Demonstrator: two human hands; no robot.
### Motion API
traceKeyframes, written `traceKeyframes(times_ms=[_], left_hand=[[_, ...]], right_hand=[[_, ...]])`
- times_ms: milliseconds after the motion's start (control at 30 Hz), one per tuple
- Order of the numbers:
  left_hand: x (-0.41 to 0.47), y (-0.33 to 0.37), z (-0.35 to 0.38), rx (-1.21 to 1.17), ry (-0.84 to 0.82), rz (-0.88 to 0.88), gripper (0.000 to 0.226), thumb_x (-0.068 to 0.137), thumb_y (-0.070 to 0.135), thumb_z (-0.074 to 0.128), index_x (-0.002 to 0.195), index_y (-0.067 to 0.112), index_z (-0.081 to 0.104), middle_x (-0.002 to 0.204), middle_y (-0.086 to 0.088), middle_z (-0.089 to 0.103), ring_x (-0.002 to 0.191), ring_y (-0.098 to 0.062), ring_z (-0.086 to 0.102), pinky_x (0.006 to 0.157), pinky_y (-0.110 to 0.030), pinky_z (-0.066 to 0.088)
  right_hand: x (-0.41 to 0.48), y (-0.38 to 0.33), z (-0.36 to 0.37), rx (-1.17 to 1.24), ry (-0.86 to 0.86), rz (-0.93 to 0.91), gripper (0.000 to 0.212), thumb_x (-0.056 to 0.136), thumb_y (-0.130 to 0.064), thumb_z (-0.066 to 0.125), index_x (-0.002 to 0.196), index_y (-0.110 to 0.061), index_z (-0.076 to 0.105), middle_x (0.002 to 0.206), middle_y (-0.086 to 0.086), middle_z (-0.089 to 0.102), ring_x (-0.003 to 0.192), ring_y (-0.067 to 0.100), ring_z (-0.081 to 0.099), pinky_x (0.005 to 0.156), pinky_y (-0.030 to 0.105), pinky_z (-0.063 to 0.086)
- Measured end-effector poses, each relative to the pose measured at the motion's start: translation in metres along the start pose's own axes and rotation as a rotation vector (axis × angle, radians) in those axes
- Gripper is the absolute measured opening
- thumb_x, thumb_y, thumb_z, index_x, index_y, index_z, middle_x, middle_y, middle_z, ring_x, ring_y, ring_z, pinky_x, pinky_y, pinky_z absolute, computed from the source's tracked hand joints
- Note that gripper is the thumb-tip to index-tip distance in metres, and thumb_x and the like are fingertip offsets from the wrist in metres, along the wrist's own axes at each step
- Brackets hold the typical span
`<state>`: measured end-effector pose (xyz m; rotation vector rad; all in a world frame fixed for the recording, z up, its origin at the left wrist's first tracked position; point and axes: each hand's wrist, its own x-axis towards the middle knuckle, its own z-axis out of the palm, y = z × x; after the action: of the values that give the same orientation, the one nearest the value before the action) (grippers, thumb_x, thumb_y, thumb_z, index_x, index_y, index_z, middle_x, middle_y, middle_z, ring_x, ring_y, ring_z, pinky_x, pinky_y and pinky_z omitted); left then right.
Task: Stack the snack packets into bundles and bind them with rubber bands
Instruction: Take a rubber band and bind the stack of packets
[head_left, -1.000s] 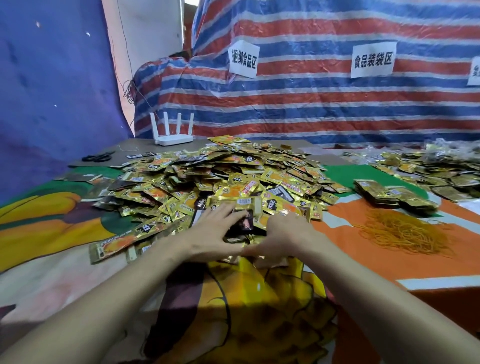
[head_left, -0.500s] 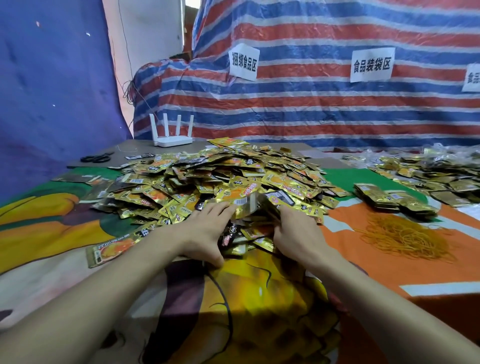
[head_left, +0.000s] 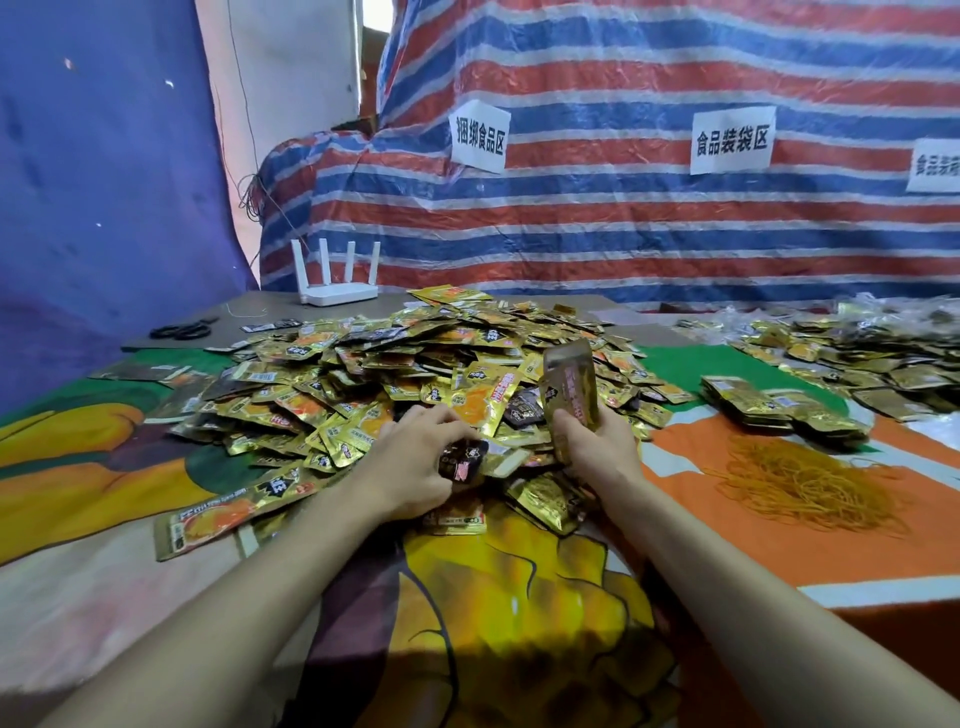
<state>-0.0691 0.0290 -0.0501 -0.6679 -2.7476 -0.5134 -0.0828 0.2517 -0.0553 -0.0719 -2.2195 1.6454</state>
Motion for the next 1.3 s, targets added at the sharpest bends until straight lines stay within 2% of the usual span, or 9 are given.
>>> traceKeyframes(times_ms=[267,400,600,767,867,1000,1100,1200,1300], left_hand=[[-0.006,0.003,-0.017,-0.379,0.026,0.007,0.011,0.097,0.031,0.067,0.107,0.027,0.067,0.100,0.003,0.068,0.093,-0.016,0.062,0.085,-0.040,0.051],[-0.001,0.010,-0.021,-0.570,0.262,-0.068,0.016,0.106,0.031,0.047,0.112,0.022,0.060,0.081,0.004,0.066,0.070,-0.023,0.058,0.071,-0.036,0.053],[0.013,0.020,-0.008,-0.956,0.608,-0.264,0.038,0.104,0.012,0.045,0.068,0.021,0.037,0.041,0.014,0.034,0.036,-0.004,0.028,0.040,-0.017,0.026],[0.018,0.037,0.003,-1.064,0.669,-0.232,0.027,0.100,0.003,0.044,0.093,0.029,0.047,0.057,0.011,0.051,0.046,-0.003,0.047,0.041,-0.014,0.036],[0.017,0.039,0.011,-1.193,0.604,-0.241,0.026,0.098,0.024,0.063,0.117,0.036,0.050,0.094,0.007,0.065,0.079,-0.008,0.067,0.064,-0.017,0.052],[0.015,0.037,0.014,-1.186,0.542,-0.156,0.085,0.072,0.036,0.086,0.141,0.024,0.038,0.097,0.010,0.064,0.077,0.011,0.066,0.068,-0.006,0.048],[0.012,0.032,0.014,-1.182,0.564,-0.103,0.091,0.070,0.017,0.089,0.142,0.031,0.035,0.096,-0.003,0.062,0.071,0.003,0.066,0.066,-0.012,0.051],[0.010,0.030,0.011,-1.192,0.660,-0.080,0.080,0.074,0.012,0.070,0.144,0.034,0.038,0.108,-0.009,0.054,0.068,0.000,0.060,0.064,-0.018,0.051],[0.009,0.027,0.009,-1.186,0.693,-0.075,0.069,0.077,0.010,0.056,0.137,0.042,0.046,0.099,-0.012,0.058,0.066,-0.017,0.054,0.062,-0.031,0.050]], right_hand=[[0.003,0.002,0.002,0.193,0.066,0.081,0.016,0.096,-0.022,0.065,0.081,-0.028,0.062,0.082,-0.003,0.069,0.077,0.018,0.066,0.065,0.028,0.053],[-0.009,-0.009,0.006,0.171,0.134,-0.057,0.012,0.097,-0.021,0.064,0.089,-0.029,0.062,0.087,0.000,0.070,0.082,0.024,0.068,0.067,0.032,0.055],[-0.033,-0.037,0.024,0.238,0.004,-0.255,0.023,0.097,-0.018,0.061,0.095,-0.041,0.060,0.092,-0.005,0.067,0.087,0.023,0.067,0.074,0.048,0.061],[-0.044,-0.039,0.055,0.195,-0.125,-0.254,0.011,0.102,-0.027,0.054,0.110,-0.033,0.050,0.104,-0.004,0.066,0.094,0.014,0.065,0.087,0.041,0.054],[-0.054,-0.032,0.067,0.165,-0.211,-0.265,0.014,0.102,-0.028,0.049,0.108,-0.031,0.037,0.107,-0.007,0.059,0.095,0.009,0.061,0.087,0.036,0.050],[-0.059,-0.031,0.073,0.093,-0.298,-0.362,0.038,0.088,-0.029,0.041,0.126,-0.026,0.041,0.127,0.005,0.049,0.117,0.009,0.051,0.099,0.023,0.044],[-0.063,-0.033,0.064,0.019,-0.459,-0.420,0.054,0.073,-0.021,0.046,0.125,-0.031,0.041,0.124,0.004,0.040,0.106,-0.015,0.041,0.081,0.002,0.040],[-0.065,-0.032,0.052,-0.141,-0.527,-0.407,0.066,0.066,-0.024,0.049,0.132,-0.024,0.039,0.126,-0.002,0.034,0.111,-0.007,0.040,0.085,0.009,0.044],[-0.075,-0.028,0.046,-0.318,-0.344,-0.483,0.062,0.070,-0.035,0.057,0.128,-0.018,0.043,0.121,-0.002,0.041,0.110,0.012,0.045,0.087,0.018,0.044]])
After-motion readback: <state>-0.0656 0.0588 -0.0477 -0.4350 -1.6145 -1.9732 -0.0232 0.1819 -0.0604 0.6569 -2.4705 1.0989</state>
